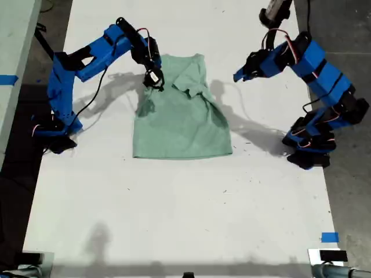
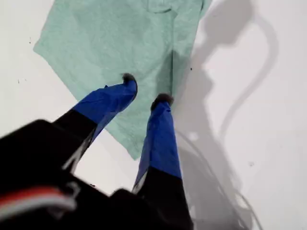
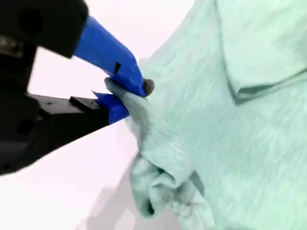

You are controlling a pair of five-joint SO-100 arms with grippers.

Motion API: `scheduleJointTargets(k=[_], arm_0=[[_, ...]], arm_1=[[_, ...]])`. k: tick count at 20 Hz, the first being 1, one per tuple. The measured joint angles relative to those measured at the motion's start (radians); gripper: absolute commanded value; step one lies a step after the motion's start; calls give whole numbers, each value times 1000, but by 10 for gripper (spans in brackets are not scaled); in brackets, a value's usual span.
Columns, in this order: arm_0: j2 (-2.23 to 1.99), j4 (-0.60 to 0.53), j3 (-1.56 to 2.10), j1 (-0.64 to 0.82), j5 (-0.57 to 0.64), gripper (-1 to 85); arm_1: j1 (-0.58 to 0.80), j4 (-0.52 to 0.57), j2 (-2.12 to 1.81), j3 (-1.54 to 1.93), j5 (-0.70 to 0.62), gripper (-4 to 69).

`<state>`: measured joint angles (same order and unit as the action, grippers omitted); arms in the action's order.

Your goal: Fold t-shirt

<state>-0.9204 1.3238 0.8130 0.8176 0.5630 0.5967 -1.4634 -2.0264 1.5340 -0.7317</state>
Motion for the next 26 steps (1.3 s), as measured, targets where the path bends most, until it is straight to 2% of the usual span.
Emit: scheduleJointTargets(k=[2,4,9,13,18,19,22,26], arm_0=[[2,-115,0,-26,14,261],[2,-190,0,-46,63,316],[-57,-204,2,-74,141,322],[-270,-91,72,-89,163,312],[-753,20,442,-195,161,292],[-871,34,546,-239,144,288],[-1140,60,828,-410,38,278],[-1236,60,1069,-635,-149,270]], arm_1=[[0,8,-40,46,11,117],[0,18,-84,95,21,121],[0,43,-179,212,35,124],[3,54,-233,290,37,112],[-48,63,-298,436,80,120],[-84,74,-301,462,91,119],[-210,91,-295,508,137,215],[-374,143,-293,624,227,284]])
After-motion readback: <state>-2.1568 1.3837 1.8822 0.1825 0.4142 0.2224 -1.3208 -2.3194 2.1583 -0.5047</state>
